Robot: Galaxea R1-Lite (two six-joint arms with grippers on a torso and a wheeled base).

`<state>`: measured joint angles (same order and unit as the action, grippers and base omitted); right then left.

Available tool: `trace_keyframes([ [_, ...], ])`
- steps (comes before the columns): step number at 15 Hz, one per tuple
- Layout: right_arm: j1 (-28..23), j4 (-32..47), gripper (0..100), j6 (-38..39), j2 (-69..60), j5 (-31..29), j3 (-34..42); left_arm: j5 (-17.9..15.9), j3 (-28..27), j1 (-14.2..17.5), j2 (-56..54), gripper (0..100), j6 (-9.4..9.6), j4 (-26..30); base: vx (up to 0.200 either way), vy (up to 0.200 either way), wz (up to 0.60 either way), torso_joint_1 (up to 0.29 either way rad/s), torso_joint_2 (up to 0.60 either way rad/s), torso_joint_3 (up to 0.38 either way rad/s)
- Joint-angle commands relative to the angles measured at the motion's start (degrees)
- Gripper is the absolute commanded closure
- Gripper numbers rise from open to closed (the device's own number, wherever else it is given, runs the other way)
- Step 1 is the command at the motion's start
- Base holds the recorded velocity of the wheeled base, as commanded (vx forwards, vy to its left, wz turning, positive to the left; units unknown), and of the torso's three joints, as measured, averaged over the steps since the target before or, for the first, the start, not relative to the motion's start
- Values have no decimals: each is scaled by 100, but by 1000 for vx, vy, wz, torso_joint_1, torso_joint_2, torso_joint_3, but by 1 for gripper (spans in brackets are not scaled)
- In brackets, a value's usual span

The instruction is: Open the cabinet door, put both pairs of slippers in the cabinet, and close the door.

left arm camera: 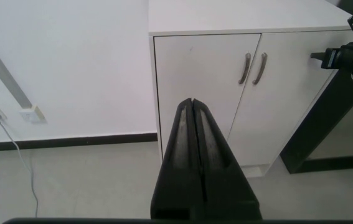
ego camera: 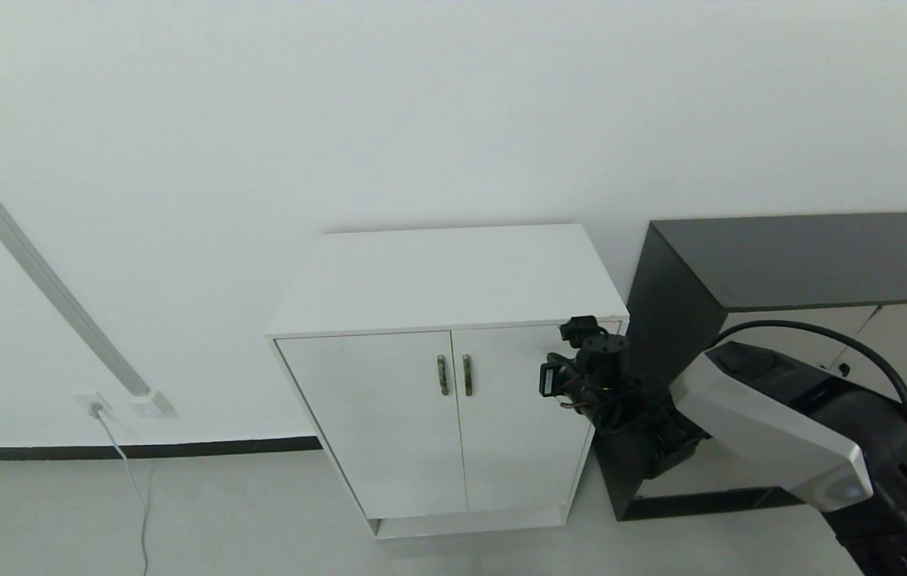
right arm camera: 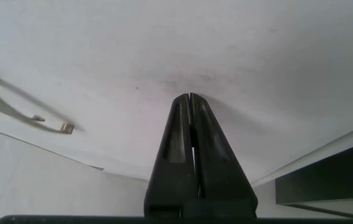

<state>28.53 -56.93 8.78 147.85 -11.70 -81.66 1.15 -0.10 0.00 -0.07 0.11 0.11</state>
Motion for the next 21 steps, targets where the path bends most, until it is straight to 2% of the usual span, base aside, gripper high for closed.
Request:
trace_keyframes([
  [1, -31, 6, 100, 1, 25, 1, -43, 0, 1, 0, 7, 100, -2, 7, 0, 0, 0, 0, 0, 0],
  [7, -23, -46, 100, 10, -54, -25, 63, 0, 1, 0, 7, 100, -2, 7, 0, 0, 0, 0, 0, 0],
  [10, 4, -257, 100, 1, -749, -34, 1012, 0, 1, 0, 7, 100, -2, 7, 0, 0, 0, 0, 0, 0],
  [15, -190, -978, 100, -8, -2454, -60, 3341, 8, 1, 0, 7, 100, -2, -2, 0, 0, 0, 0, 0, 0],
  [16, -357, -1154, 100, -34, -2990, -60, 4053, 8, 1, 0, 7, 100, -2, -2, 0, 0, 0, 0, 0, 0],
  [18, -778, -1426, 100, -87, -3711, -60, 5011, 8, 1, 0, 7, 100, -2, -2, 0, 0, 0, 0, 0, 0],
  [21, -1552, -1619, 100, -87, -4475, -34, 6022, 8, 1, 0, 7, 100, -2, -2, 0, 0, 0, 0, 0, 0],
])
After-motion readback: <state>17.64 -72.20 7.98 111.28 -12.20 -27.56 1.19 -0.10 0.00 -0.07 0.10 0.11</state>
